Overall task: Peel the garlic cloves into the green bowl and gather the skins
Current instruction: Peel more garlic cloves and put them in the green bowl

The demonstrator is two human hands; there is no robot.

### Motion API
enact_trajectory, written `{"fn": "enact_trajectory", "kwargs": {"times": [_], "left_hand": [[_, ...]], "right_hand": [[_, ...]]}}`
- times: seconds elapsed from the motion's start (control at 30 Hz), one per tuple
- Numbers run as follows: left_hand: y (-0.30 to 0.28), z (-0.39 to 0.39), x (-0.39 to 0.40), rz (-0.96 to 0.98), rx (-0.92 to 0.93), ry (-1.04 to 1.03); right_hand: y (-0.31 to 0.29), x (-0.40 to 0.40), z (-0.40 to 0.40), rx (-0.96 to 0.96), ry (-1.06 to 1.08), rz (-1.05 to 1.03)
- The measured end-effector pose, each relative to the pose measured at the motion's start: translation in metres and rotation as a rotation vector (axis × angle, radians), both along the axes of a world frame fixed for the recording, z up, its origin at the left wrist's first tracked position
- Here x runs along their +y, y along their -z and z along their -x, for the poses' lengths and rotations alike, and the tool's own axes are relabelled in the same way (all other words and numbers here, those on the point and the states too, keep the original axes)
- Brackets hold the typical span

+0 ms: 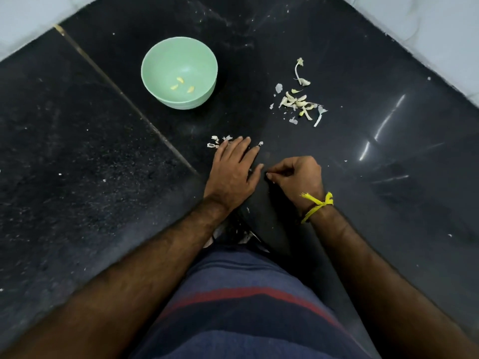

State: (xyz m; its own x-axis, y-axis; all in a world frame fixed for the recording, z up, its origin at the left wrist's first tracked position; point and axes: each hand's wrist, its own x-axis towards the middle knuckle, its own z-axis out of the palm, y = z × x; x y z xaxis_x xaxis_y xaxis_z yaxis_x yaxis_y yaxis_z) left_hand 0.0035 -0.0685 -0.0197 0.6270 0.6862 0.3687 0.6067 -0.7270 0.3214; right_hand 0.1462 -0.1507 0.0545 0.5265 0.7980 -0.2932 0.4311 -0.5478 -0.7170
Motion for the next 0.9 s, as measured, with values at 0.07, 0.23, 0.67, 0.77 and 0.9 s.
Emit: {"fn": "enact_trajectory", "kwargs": {"times": [0.07,0.23,0.67,0.77,0.9], "left_hand": [[0.000,0.000,0.000,-0.002,-0.004,-0.006],[-0.001,0.000,-0.001,0.013,-0.011,-0.004],[-0.001,0.000,-0.001,0.021,-0.001,0.010],[-0.006,0.001,-0.001,0.031,-0.046,0.023],[-0.017,0.007,-0.003,0.125,-0.241,0.082]], "right_hand": [[0.002,-0.003,0.003,-0.031,-0.016,-0.008],[0.000,0.002,0.005,-0.084,0.015,0.052],[-0.004,0.017,0.019,-0.237,-0.024,0.253],[-0.003,0.009,0.012,-0.202,-0.044,0.183],[-0.009,-0.007,-0.011,0.428,0.221,-0.041]]}}
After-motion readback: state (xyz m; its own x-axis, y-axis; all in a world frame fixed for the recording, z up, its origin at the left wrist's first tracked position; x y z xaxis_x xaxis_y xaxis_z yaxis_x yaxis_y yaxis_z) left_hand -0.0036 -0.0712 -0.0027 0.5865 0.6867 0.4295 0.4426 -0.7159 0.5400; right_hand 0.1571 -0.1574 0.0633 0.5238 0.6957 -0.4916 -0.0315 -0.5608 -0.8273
